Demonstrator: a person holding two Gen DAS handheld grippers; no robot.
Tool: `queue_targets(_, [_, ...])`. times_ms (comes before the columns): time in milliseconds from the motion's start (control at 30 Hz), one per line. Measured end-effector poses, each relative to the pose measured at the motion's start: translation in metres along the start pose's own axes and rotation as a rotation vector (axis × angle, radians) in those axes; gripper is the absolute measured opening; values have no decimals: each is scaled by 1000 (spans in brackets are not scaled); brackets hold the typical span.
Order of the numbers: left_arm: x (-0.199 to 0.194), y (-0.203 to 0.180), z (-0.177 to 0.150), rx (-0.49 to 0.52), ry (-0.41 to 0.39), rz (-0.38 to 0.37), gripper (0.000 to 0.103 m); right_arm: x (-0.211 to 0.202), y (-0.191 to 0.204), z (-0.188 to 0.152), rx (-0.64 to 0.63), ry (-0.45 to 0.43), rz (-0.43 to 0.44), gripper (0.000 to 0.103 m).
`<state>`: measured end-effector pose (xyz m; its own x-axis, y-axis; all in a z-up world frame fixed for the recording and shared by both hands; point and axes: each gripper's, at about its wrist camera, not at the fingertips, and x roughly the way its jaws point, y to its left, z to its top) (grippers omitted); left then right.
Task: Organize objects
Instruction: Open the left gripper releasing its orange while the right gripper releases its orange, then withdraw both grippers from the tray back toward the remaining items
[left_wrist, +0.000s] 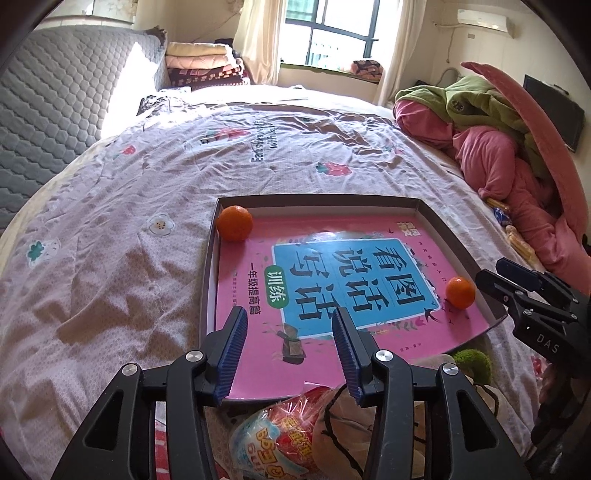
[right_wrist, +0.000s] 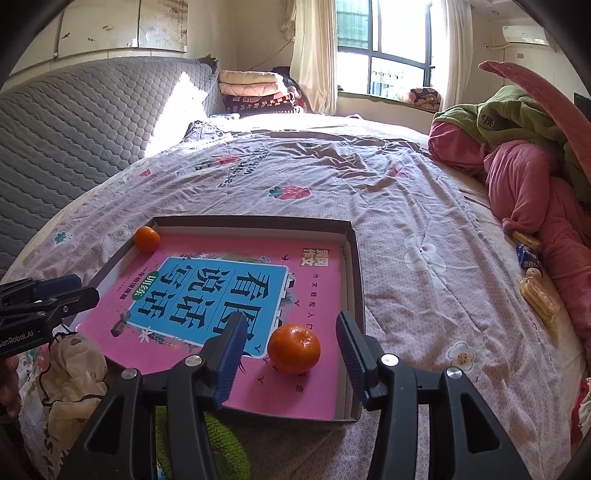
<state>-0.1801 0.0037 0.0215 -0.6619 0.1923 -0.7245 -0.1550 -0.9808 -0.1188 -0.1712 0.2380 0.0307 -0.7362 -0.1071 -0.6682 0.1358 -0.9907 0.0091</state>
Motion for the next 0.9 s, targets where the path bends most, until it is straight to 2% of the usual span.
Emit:
queue_targets(400, [-18,-16,-15,25,-16,-3,49,-12,1,-2,2,-20,8,53])
queue_targets(900, [-54,-19,-31,15,-50,-6,49,-45,10,-12,-25,-78,11,56])
